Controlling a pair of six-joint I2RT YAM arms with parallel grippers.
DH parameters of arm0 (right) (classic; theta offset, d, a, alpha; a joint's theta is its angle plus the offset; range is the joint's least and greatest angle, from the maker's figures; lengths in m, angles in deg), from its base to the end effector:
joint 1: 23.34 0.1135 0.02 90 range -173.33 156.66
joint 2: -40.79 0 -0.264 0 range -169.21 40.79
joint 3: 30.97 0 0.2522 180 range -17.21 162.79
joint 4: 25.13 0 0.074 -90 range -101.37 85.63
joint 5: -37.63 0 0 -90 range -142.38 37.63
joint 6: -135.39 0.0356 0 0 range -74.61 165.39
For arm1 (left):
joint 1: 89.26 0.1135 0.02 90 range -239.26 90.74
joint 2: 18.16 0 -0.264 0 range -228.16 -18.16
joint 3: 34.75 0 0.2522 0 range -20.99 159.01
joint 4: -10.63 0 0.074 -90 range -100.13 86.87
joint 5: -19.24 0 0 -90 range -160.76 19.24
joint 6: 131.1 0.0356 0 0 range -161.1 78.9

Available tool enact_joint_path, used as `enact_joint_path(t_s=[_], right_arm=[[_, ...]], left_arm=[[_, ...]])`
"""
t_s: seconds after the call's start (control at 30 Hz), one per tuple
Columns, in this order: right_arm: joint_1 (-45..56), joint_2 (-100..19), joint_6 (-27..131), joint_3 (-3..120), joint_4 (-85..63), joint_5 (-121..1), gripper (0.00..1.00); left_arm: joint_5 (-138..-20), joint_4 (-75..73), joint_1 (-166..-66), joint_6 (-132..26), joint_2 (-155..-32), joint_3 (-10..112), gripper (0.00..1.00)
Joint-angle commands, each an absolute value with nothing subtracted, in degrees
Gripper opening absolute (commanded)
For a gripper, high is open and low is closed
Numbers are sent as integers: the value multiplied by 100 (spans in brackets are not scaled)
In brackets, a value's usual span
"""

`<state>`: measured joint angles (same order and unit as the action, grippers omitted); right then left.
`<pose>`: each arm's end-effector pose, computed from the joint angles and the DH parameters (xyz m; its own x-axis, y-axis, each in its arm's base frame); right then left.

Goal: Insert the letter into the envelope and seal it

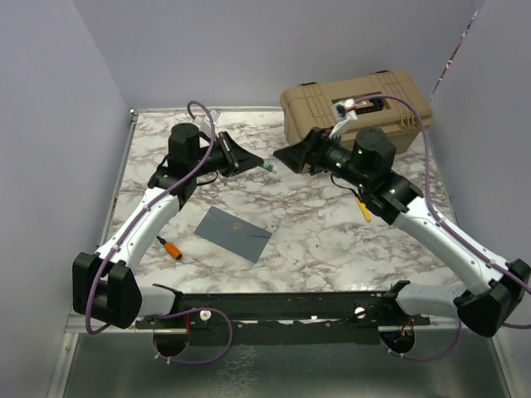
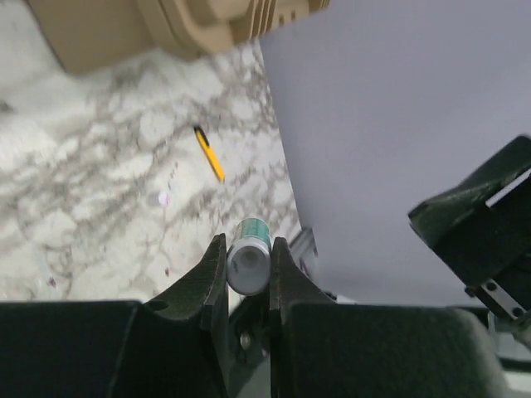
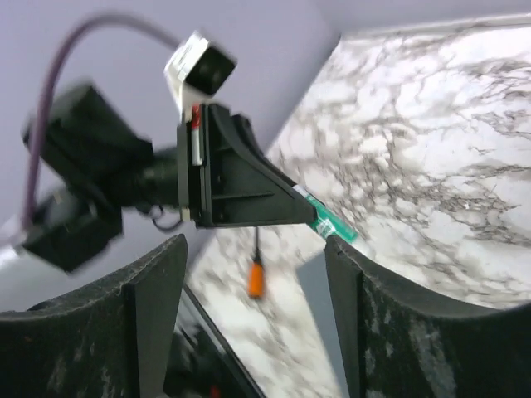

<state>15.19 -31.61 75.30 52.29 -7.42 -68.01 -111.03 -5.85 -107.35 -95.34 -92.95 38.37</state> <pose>0.2251 0.1915 0.3997 -0.4844 0.2281 -0.8446 -0.6549 0.5455 0.5230 0.2770 -0.1147 0.3294 -0.8391 -0.3773 -0.3919 0.2394 0.3909 -0.8888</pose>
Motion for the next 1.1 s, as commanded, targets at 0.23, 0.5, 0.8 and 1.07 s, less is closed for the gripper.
enact_joint_path(t_s=[0.23, 0.5, 0.8, 1.07], right_arm=[[1502, -2721, 13691, 5002, -452, -4248, 57], [1507, -3744, 14962, 5820, -1005, -5200, 54], [1507, -4367, 15409, 6230, -1732, -5632, 55], [1501, -4616, 15531, 6331, -2037, -5835, 50]], left_arm=[[-8733, 1190, -10820, -7161, -8570, 4066, 0], [-9158, 2024, -11052, -5407, -8402, 4073, 0], [-9250, 2487, -11318, -4827, -8507, 4062, 0], [-9039, 2633, -11523, -4622, -8667, 4016, 0]])
